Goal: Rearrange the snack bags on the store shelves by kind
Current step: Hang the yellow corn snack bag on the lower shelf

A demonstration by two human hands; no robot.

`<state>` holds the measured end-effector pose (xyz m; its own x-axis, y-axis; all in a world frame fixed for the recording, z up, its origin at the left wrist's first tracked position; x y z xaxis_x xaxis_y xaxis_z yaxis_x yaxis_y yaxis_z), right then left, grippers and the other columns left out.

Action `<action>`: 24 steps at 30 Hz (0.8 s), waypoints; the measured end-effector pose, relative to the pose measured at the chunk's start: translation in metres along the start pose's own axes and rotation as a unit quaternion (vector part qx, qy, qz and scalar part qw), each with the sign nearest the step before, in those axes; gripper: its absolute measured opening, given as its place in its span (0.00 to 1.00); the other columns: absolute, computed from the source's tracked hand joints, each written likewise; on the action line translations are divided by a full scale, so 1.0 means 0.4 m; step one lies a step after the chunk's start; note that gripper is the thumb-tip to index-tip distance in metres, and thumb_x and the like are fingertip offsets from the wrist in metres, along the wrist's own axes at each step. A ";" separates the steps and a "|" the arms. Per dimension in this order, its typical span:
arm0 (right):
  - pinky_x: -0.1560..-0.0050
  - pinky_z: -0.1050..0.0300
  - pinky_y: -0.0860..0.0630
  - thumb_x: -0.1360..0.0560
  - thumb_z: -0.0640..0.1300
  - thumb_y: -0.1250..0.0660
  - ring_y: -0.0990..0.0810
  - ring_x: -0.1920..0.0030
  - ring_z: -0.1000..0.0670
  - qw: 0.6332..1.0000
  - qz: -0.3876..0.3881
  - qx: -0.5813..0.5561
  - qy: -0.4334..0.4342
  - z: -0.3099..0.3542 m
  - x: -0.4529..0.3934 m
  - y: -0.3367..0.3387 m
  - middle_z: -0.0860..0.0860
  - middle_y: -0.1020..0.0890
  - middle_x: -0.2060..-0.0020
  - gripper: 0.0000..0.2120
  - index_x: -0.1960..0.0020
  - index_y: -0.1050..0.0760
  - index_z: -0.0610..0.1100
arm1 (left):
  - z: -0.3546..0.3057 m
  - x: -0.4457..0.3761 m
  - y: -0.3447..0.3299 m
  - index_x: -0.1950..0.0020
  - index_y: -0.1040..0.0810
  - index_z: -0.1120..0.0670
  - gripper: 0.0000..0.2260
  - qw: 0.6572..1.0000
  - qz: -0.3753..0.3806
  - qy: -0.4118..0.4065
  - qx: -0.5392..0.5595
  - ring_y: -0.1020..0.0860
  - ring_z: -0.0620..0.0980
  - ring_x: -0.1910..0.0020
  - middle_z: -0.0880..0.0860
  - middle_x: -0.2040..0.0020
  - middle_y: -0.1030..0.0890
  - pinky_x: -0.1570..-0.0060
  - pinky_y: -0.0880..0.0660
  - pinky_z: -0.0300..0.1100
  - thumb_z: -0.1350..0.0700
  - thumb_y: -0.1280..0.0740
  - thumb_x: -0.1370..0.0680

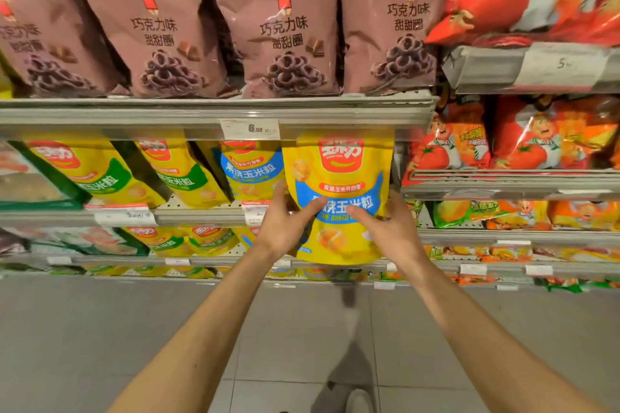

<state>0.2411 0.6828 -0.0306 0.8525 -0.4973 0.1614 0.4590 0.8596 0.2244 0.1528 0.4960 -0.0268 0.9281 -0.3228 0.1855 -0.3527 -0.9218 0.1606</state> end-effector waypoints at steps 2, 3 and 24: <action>0.46 0.47 0.17 0.30 0.51 0.20 0.16 0.50 0.61 0.999 -0.017 -0.023 -0.013 0.000 -0.030 -0.012 0.61 0.15 0.47 0.30 0.32 0.28 0.51 | -0.003 -0.043 0.002 0.32 0.26 0.51 0.21 1.000 -0.006 -0.020 -0.007 0.15 0.44 0.52 0.47 0.48 0.13 0.52 0.17 0.41 0.51 0.24 0.23; 0.43 0.47 0.18 0.31 0.53 0.20 0.16 0.47 0.60 1.000 -0.023 -0.015 -0.007 0.001 -0.045 -0.017 0.61 0.15 0.45 0.32 0.31 0.29 0.53 | -0.005 -0.061 0.002 0.32 0.25 0.51 0.22 1.000 -0.013 -0.026 -0.006 0.14 0.43 0.51 0.47 0.47 0.14 0.50 0.18 0.40 0.51 0.23 0.23; 0.28 0.52 0.34 0.18 0.55 0.37 0.37 0.24 0.49 0.986 -0.109 0.105 0.069 -0.026 -0.154 -0.070 0.47 0.38 0.23 0.32 0.19 0.43 0.49 | -0.012 -0.200 -0.027 0.29 0.28 0.50 0.29 0.998 -0.008 -0.056 -0.005 0.17 0.46 0.42 0.48 0.40 0.16 0.37 0.20 0.50 0.47 0.22 0.26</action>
<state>0.1783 0.6906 -0.0568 0.7721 -0.6341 -0.0419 0.5850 0.6836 0.4364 0.0818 0.5330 -0.0386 0.9412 -0.3297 0.0734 -0.3376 -0.9253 0.1728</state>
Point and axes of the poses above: each hand's wrist, its own x-axis away from the middle knuckle, its own y-axis out of the back of the hand, z = x × y, the point moved 4 cm from there along -x, towards the middle knuckle
